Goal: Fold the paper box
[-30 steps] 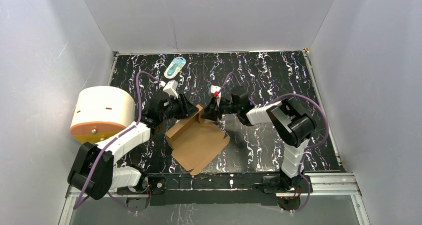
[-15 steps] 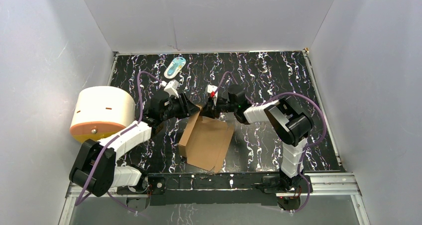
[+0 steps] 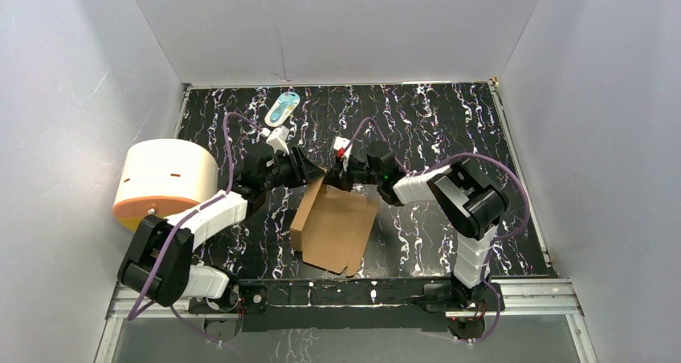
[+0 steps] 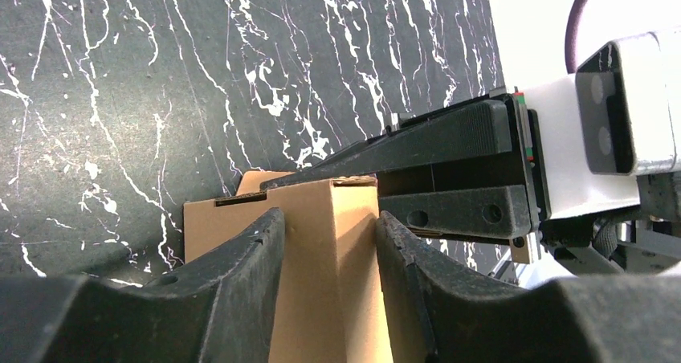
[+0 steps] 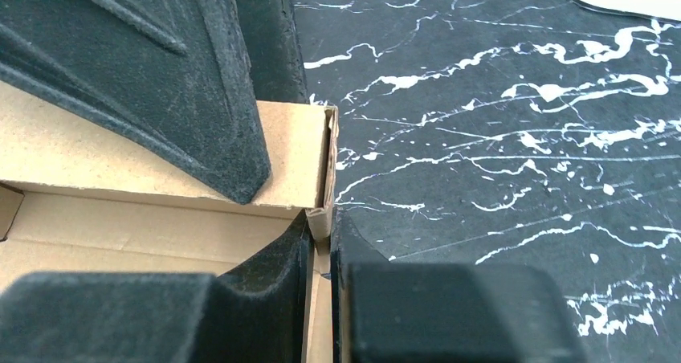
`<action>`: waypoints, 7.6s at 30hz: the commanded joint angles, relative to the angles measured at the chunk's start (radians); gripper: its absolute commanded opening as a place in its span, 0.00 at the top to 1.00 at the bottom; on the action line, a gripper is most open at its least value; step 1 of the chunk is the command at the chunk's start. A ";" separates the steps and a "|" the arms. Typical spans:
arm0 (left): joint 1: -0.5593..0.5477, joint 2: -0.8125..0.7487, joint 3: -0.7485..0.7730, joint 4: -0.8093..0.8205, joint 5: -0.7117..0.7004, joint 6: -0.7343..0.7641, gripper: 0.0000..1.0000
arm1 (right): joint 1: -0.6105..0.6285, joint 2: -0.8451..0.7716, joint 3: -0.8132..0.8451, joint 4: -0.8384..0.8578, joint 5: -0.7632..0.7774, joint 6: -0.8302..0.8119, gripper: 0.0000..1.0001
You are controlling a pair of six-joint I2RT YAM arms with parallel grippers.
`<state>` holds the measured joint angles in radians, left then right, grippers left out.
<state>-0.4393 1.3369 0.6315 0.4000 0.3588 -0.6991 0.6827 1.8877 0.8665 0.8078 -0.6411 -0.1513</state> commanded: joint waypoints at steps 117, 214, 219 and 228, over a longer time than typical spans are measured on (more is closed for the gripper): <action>-0.068 0.192 0.597 -0.834 -0.164 0.225 0.70 | 0.055 -0.896 -0.173 -0.916 0.986 0.547 0.02; 0.143 -0.123 0.321 -0.577 -0.033 0.738 0.10 | -0.229 -0.390 0.474 -1.348 0.221 -0.550 0.43; 0.151 -0.016 0.385 -0.586 0.015 0.785 0.12 | -0.275 -0.356 0.442 -1.287 0.121 -0.565 0.46; 0.164 0.075 0.448 -0.637 0.103 0.866 0.38 | -0.287 -0.250 0.439 -1.263 -0.006 -0.573 0.53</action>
<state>-0.2848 1.4200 1.0325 -0.2100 0.3920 0.0998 0.3985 1.5967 1.2949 -0.4896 -0.5495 -0.7113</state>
